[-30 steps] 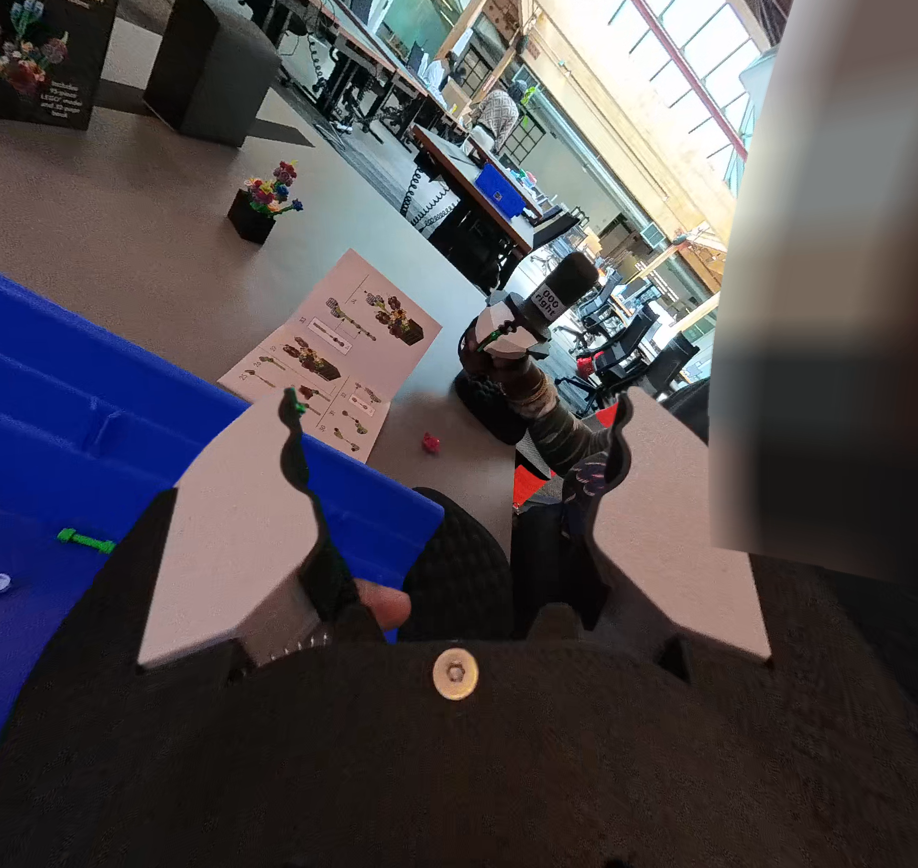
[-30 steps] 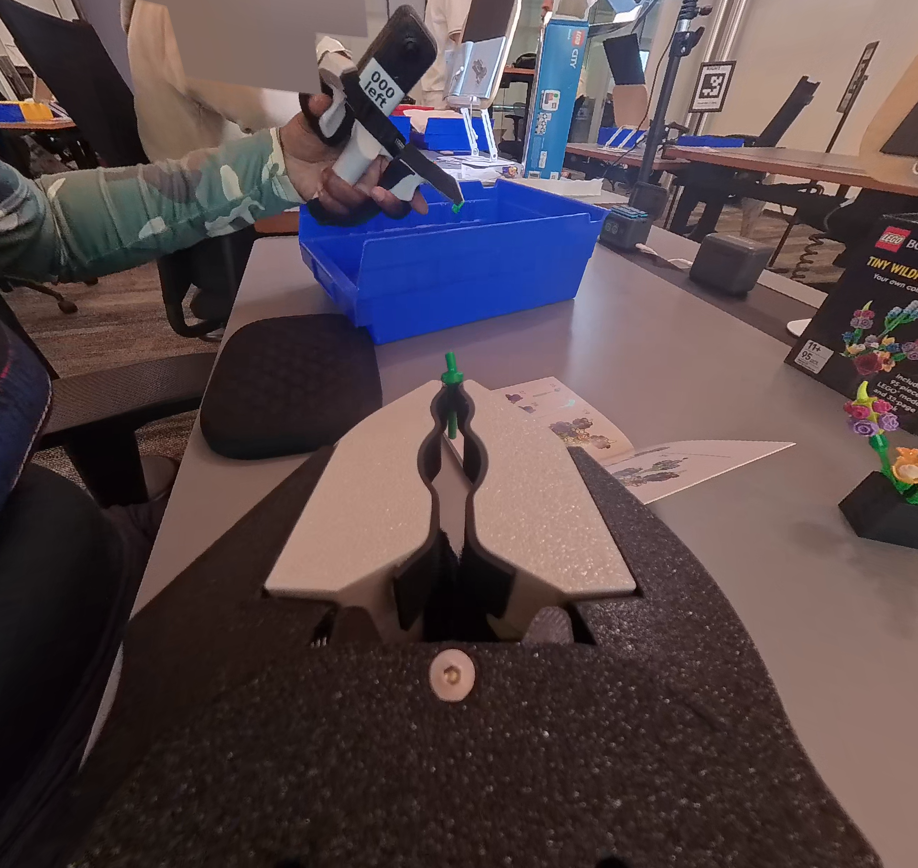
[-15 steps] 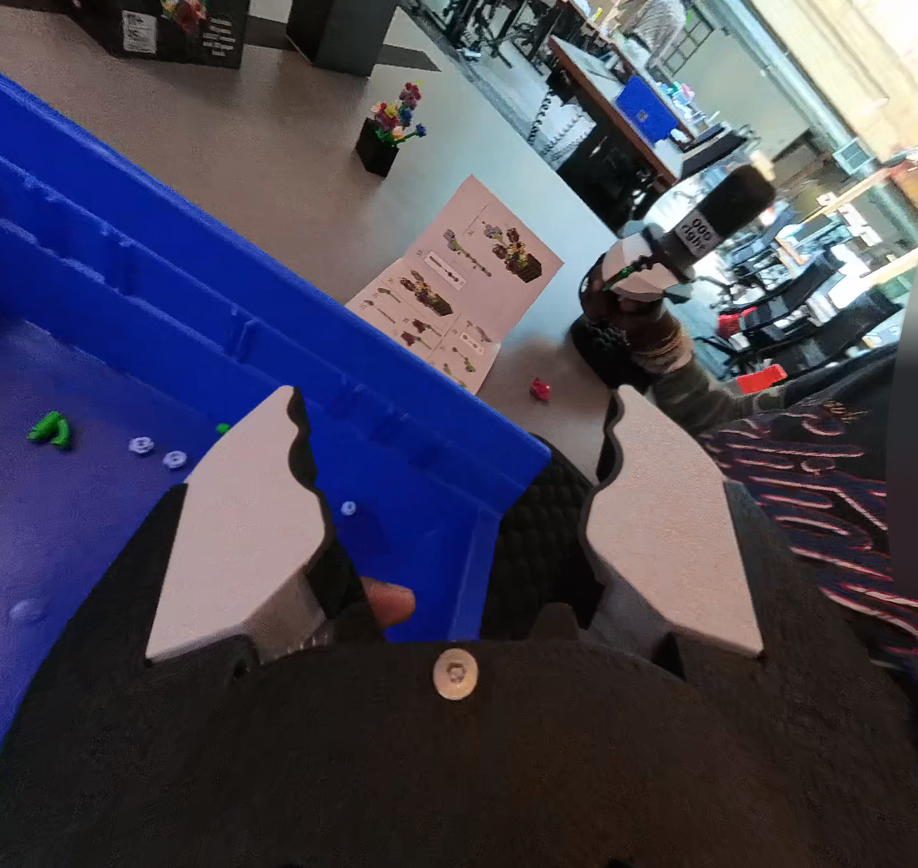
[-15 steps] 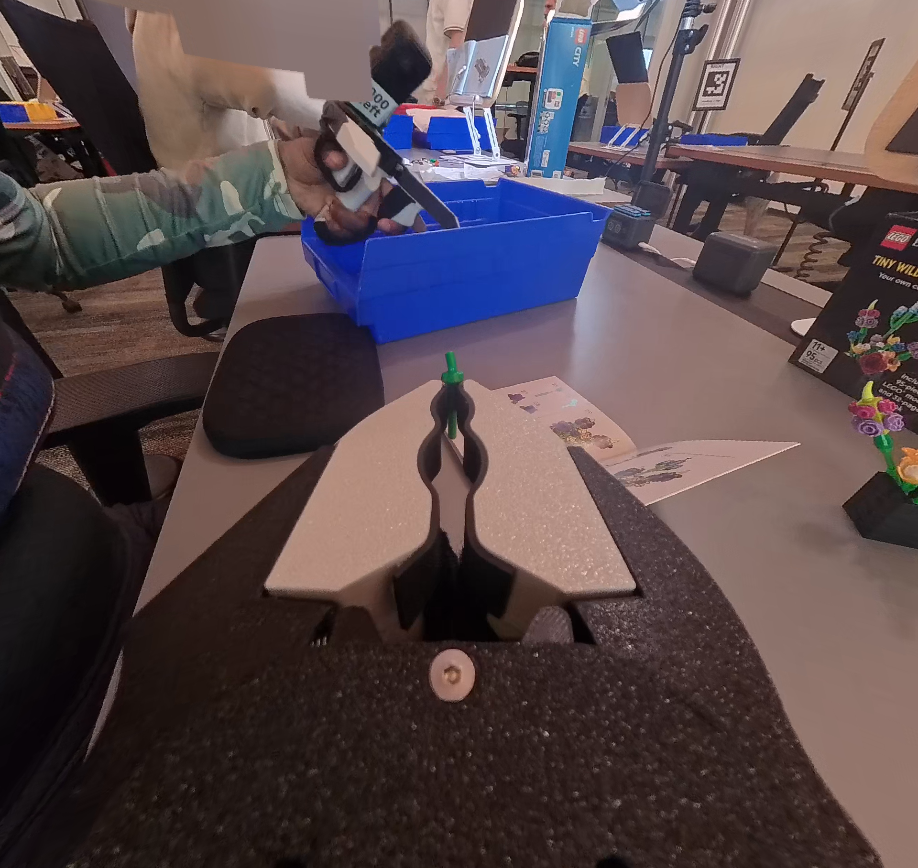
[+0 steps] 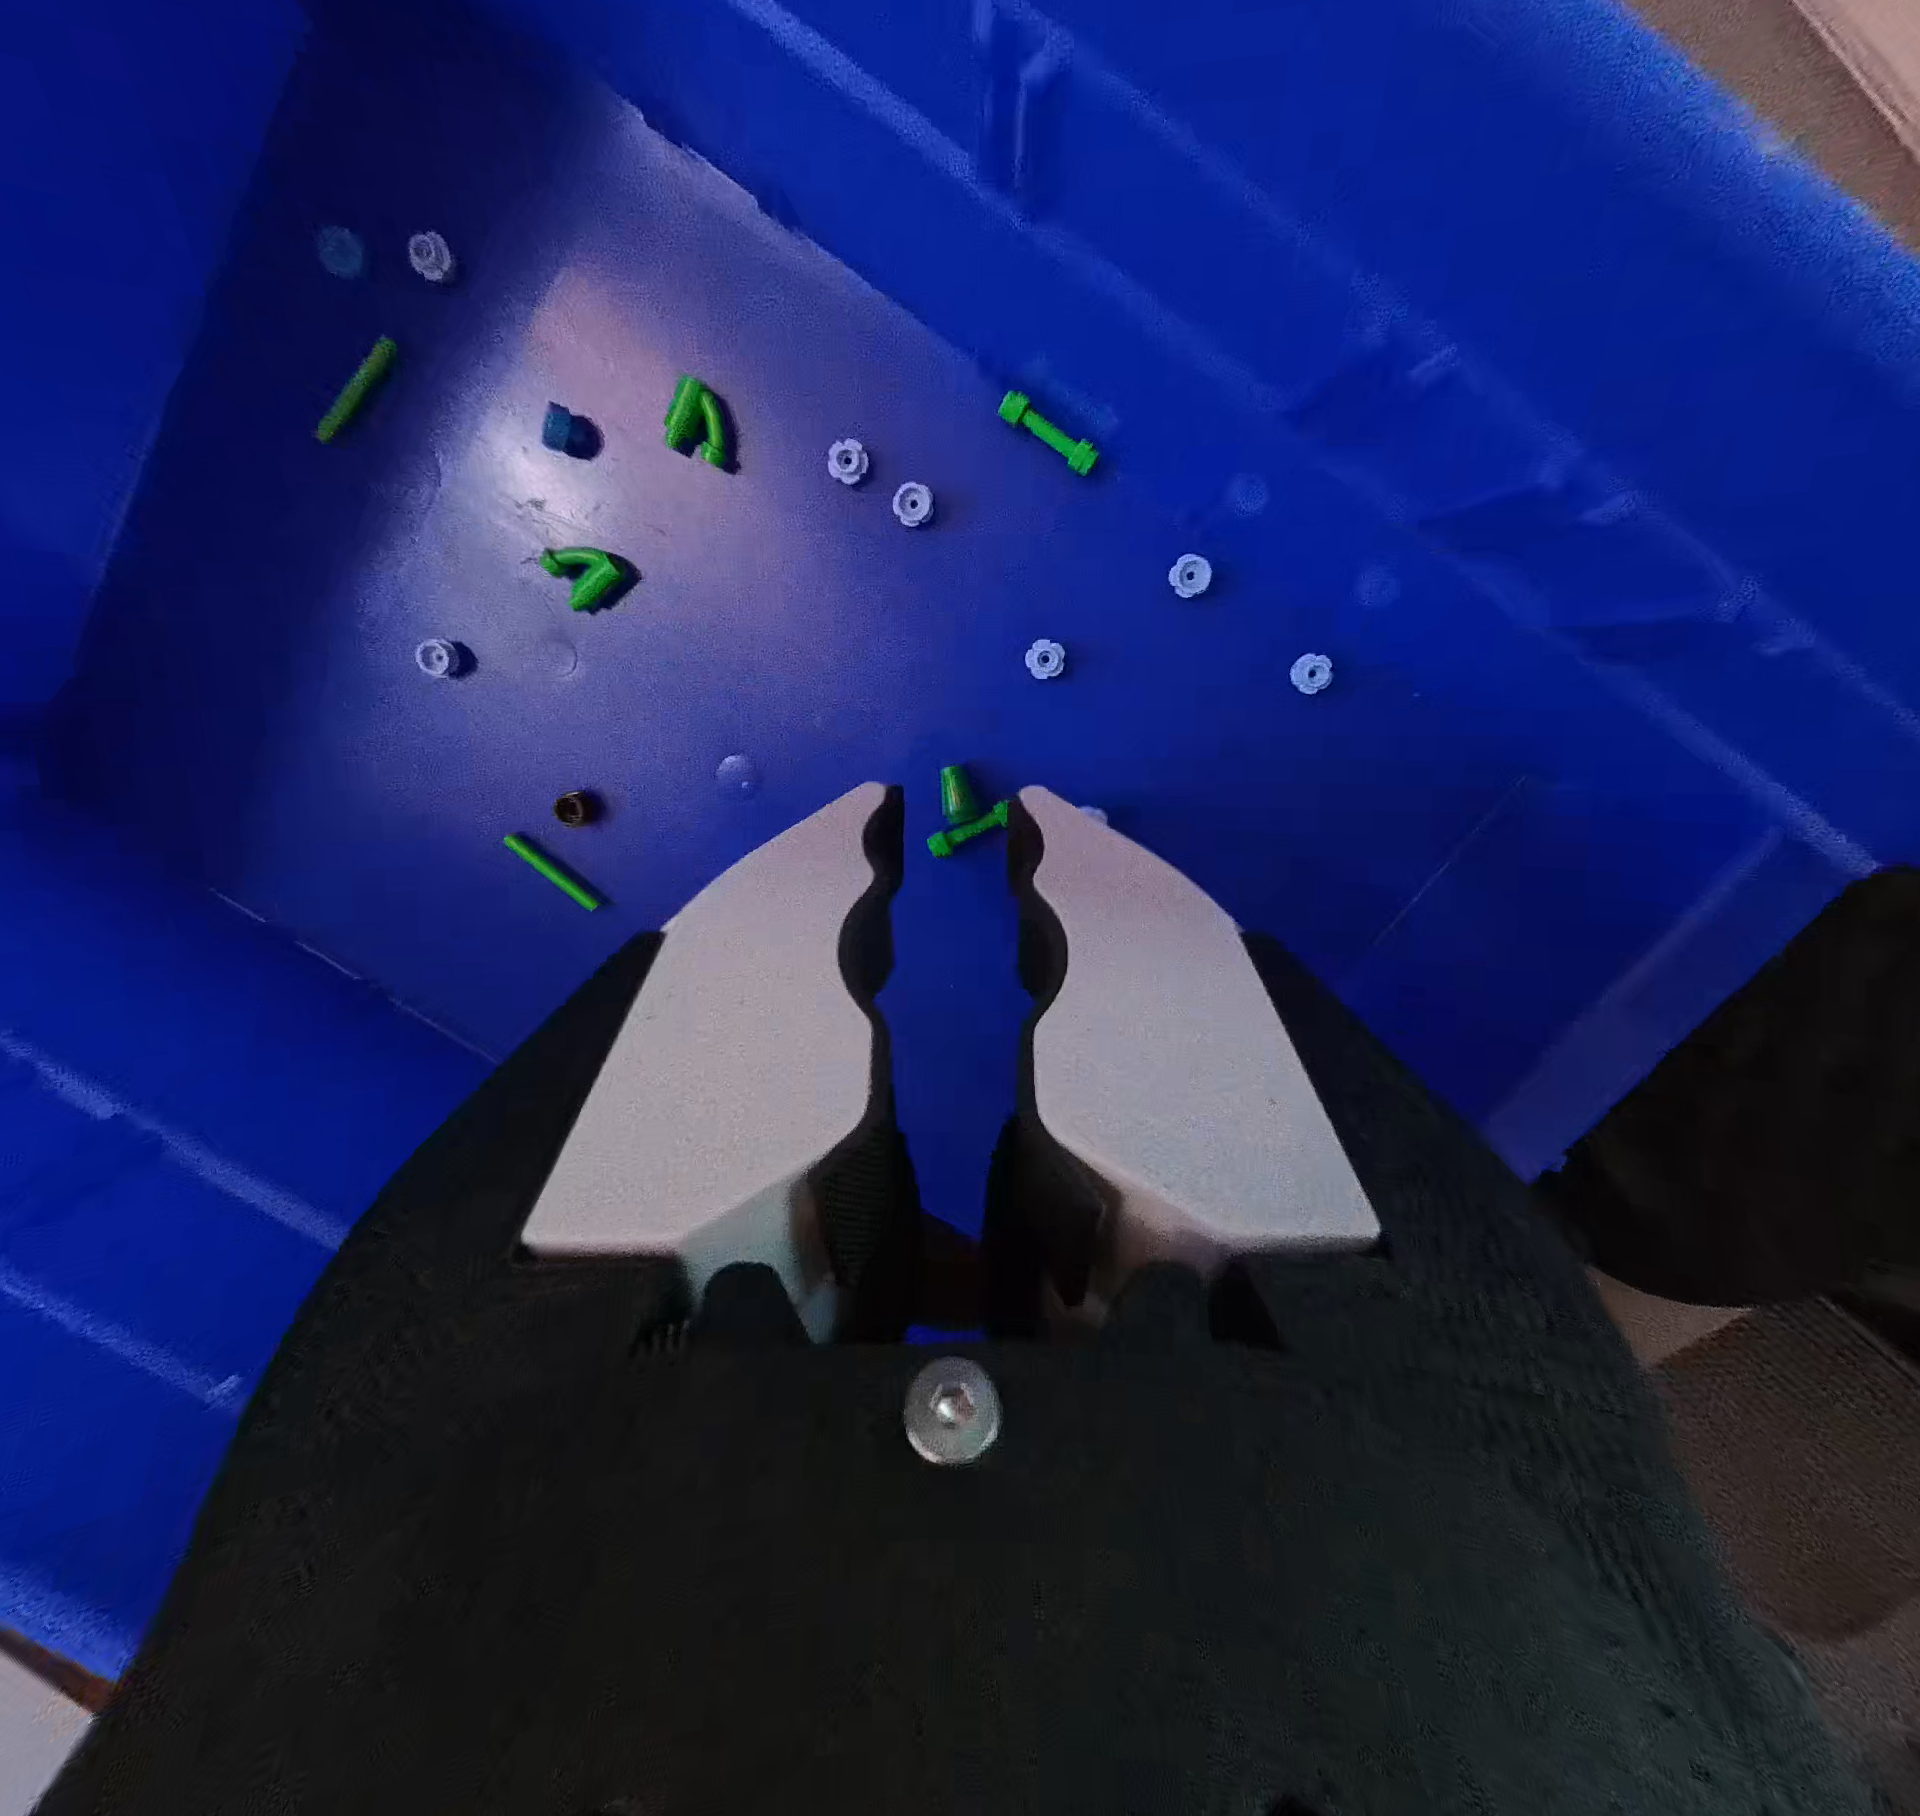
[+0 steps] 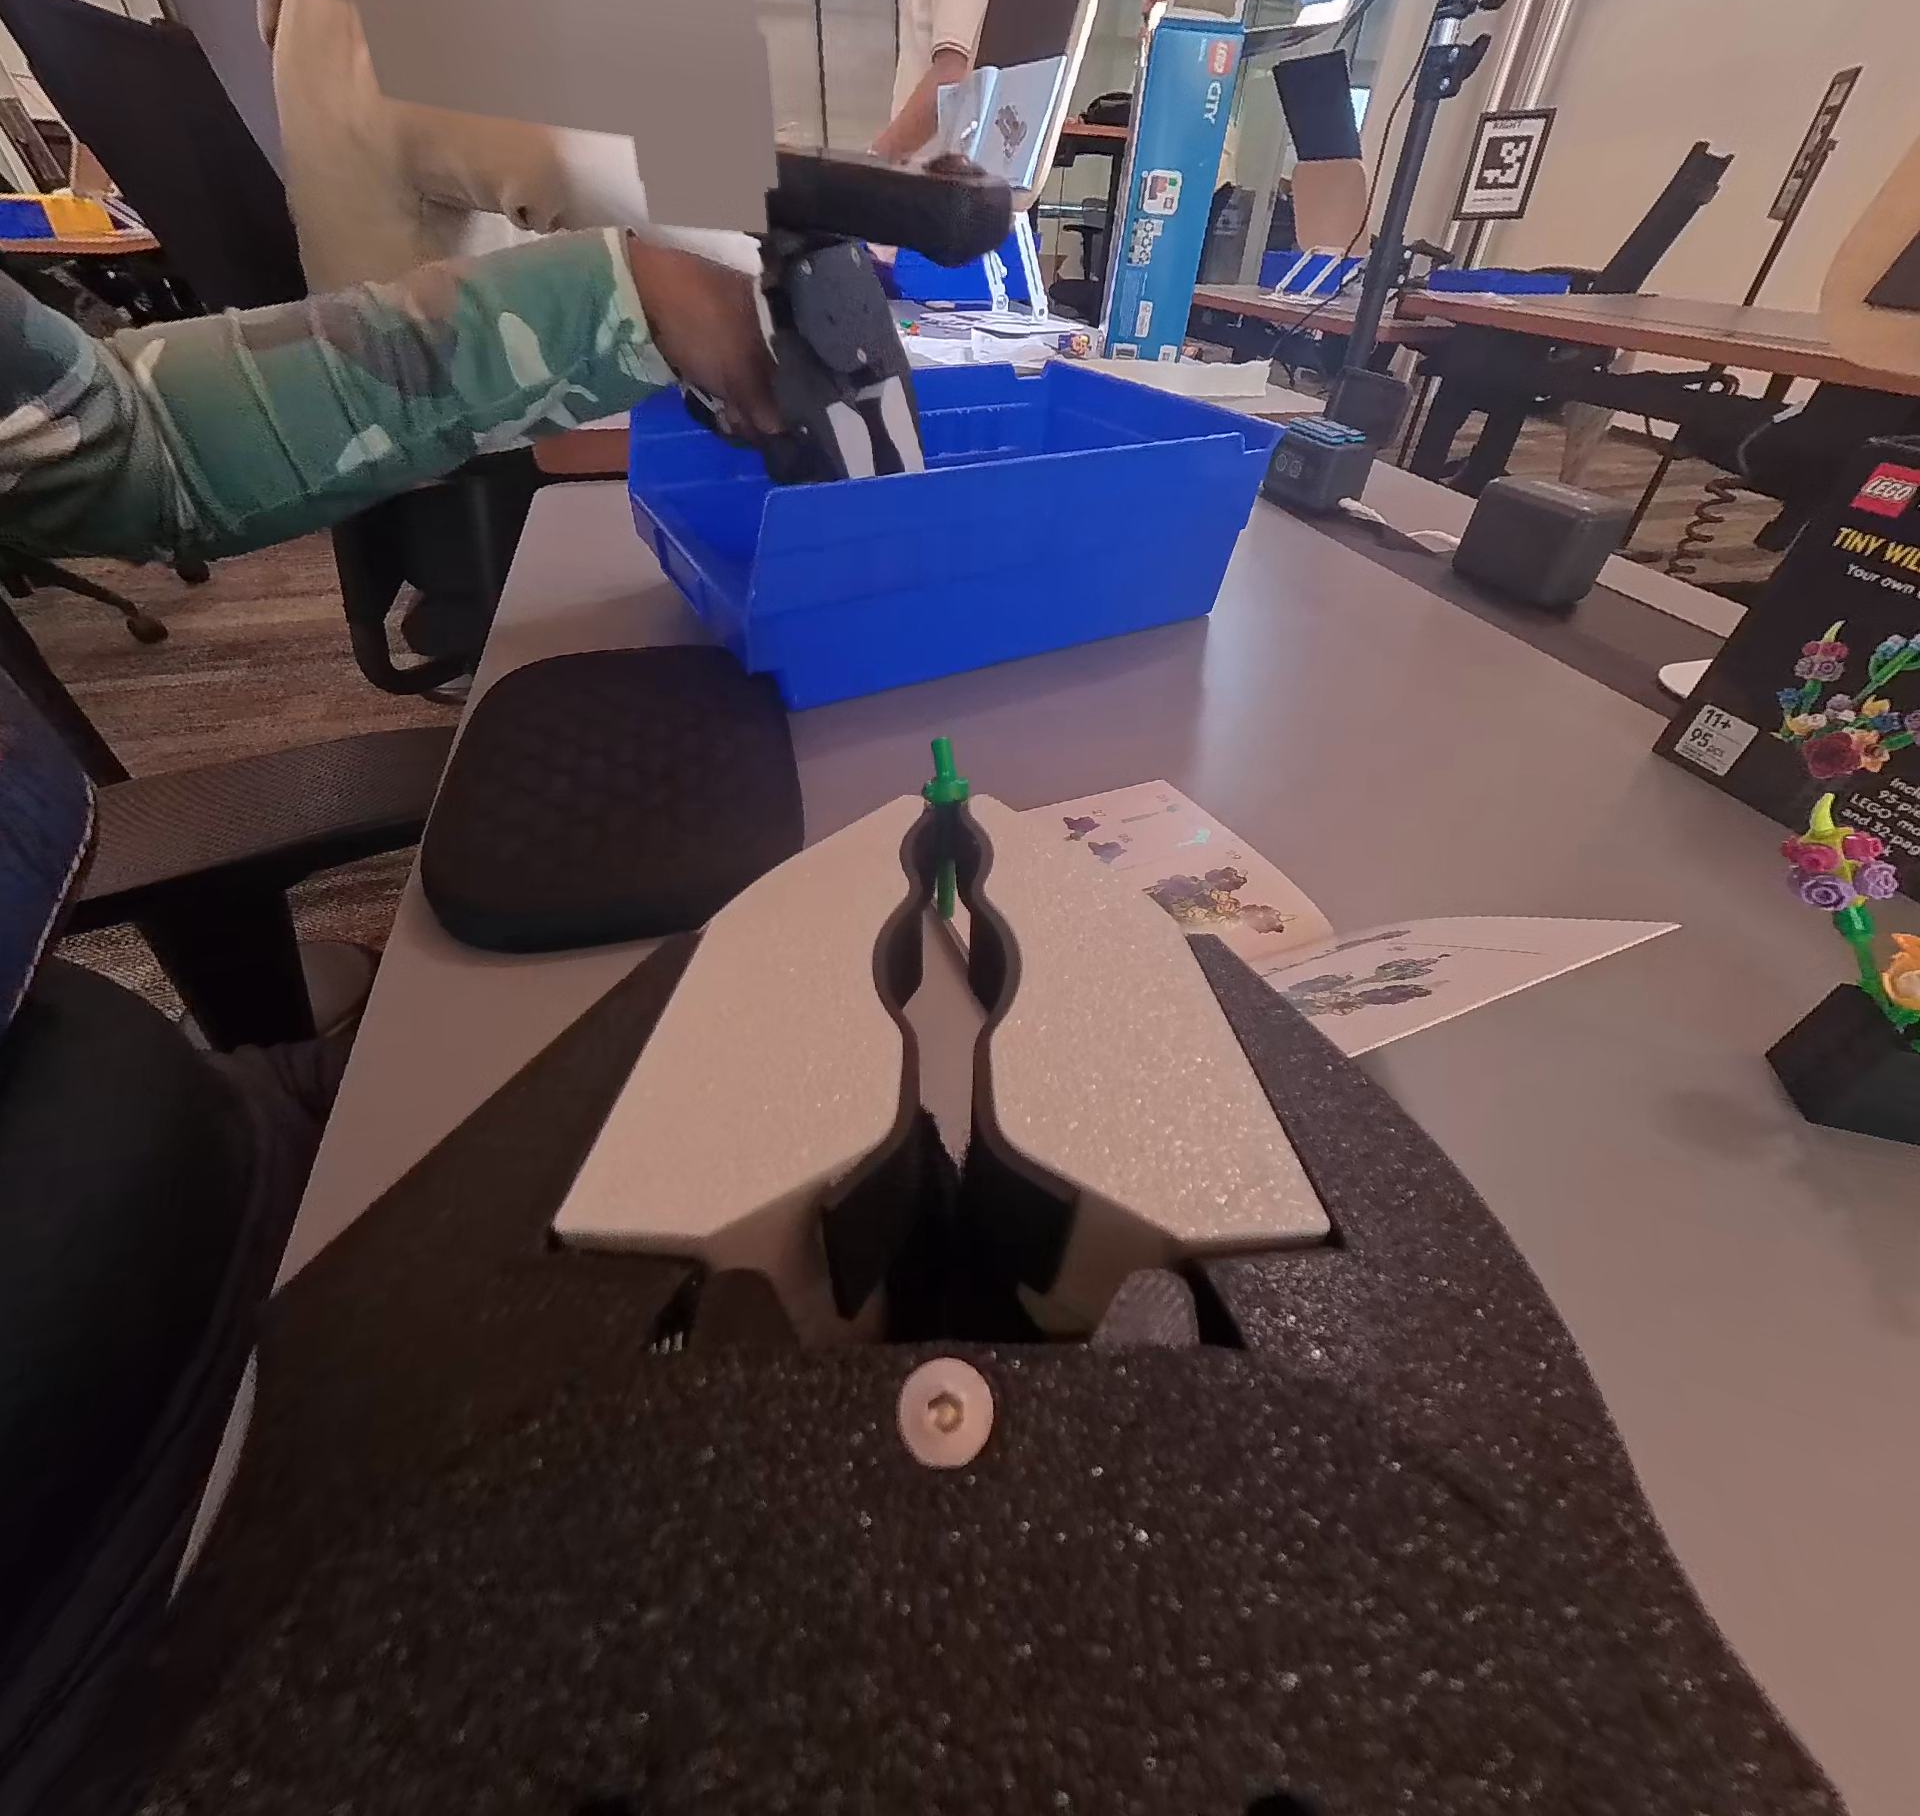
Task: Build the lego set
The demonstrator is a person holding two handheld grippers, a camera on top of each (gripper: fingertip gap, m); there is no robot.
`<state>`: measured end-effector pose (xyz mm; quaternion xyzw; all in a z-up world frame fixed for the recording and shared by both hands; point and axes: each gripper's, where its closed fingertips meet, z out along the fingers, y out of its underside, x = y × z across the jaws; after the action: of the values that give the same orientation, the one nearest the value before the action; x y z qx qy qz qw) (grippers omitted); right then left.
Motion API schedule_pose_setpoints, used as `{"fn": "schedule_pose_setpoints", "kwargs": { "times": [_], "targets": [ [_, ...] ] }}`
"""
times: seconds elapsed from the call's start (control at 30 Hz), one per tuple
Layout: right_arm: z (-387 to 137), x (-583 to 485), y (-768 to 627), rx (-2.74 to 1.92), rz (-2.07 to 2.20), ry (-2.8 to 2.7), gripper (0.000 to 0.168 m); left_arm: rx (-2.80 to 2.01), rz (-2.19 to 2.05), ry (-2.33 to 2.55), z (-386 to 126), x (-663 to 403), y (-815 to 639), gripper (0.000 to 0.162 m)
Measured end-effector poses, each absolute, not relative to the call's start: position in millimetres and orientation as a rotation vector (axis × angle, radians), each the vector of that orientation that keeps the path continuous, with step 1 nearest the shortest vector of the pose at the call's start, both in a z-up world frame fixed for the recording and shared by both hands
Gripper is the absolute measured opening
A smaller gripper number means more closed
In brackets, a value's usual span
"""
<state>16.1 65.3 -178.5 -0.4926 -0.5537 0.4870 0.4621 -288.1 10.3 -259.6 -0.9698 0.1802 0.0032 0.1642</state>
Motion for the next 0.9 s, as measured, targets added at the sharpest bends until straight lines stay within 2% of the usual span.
{"fn": "schedule_pose_setpoints", "kwargs": {
  "times": [0.33,0.5,0.67,0.8,0.9],
  "targets": [
    [-176.2,16.9,64.0,-1.199,1.203,-1.359,0.002,-2.871,-0.108,0.421,-277.0,-292.8,9.8,0.020],
    [-177.0,16.4,63.7,-1.201,1.204,-1.363,0.003,-2.878,-0.069,0.449,-282.0,-295.3,8.5,0.009],
    [-177.4,16.2,63.4,-1.201,1.204,-1.366,0.003,-2.825,-0.043,0.477,-280.6,-295.0,9.9,0.008],
    [-177.6,16.0,63.6,-1.203,1.213,-1.363,0.003,-2.628,-0.006,0.466,-258.5,-289.5,22.1,0.008],
    [-174.4,16.6,63.1,-1.197,1.250,-1.344,0.003,-2.376,-0.023,0.481,-223.3,-270.7,31.2,0.007]
  ]
}}
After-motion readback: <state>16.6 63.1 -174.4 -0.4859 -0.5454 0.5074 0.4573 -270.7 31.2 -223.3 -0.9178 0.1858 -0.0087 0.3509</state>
